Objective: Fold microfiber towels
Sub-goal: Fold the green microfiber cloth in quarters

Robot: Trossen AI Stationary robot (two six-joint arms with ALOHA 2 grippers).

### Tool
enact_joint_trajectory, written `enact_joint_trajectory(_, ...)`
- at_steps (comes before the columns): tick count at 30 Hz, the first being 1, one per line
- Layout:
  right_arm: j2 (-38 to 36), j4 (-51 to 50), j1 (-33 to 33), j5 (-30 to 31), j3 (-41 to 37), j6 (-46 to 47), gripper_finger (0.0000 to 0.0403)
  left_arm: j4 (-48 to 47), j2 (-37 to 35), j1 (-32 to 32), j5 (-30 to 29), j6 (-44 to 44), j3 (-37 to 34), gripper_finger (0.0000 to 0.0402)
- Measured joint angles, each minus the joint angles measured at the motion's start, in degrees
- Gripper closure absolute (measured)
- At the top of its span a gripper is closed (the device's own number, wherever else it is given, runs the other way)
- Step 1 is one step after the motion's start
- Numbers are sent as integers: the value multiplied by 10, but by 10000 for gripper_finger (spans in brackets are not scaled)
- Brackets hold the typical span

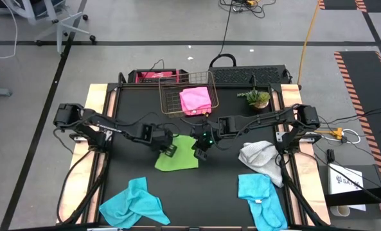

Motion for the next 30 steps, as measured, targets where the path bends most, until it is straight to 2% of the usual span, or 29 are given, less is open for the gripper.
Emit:
enact_joint_trajectory(9,0,0,0,0,0,0,403,-57,0,3,4,-6,6,390)
enact_joint_trajectory(18,0,0,0,0,0,-1,403,-58,-1,2,63,-24,6,395)
enact_joint_trajectory(27,0,0,0,0,0,-4,403,-106,-1,7,62,-26,7,393)
enact_joint_trajectory(30,0,0,0,0,0,-6,403,-127,-6,14,45,-27,7,391)
